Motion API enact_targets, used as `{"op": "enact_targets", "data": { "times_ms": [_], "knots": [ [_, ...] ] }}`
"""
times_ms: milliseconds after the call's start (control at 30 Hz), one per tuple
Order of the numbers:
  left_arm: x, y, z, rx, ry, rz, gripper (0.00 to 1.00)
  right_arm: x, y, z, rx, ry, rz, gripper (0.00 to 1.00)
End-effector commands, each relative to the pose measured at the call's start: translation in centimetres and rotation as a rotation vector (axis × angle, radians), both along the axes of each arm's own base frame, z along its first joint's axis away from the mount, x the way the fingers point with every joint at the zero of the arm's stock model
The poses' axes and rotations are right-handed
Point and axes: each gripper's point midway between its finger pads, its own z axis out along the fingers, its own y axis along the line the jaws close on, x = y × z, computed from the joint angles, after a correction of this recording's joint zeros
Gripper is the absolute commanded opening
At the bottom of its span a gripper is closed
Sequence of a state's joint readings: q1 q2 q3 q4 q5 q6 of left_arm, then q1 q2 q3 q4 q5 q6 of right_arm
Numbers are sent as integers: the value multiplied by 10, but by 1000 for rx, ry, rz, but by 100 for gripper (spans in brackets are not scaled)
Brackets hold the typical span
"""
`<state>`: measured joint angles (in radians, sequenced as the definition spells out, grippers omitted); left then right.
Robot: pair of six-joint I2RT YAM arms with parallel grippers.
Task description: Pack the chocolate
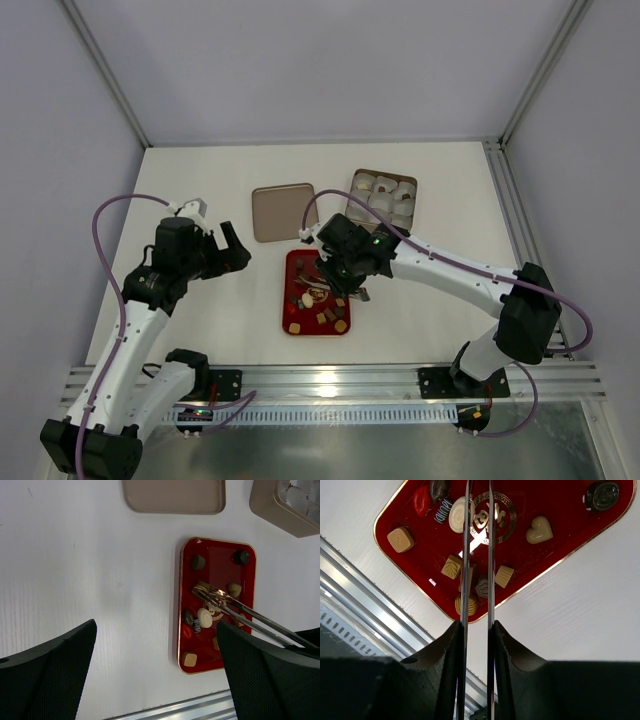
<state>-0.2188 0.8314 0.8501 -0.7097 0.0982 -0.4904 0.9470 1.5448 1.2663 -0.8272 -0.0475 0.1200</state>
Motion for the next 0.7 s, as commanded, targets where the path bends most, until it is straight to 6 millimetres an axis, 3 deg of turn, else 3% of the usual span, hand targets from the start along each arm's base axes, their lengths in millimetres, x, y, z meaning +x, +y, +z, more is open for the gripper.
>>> {"op": "enact_targets", "data": {
  "times_ms": [0,333,667],
  "knots": [
    [2,0,4,-2,-20,5,100,9,10,32,95,-49,-30,30],
    [2,-1,4,-4,-18,2,100,10,-1,42,135,-46,-67,29],
    [2,-1,5,-5,-21,2,100,27,-22,63,161,-75,-139,29]
  ]
}}
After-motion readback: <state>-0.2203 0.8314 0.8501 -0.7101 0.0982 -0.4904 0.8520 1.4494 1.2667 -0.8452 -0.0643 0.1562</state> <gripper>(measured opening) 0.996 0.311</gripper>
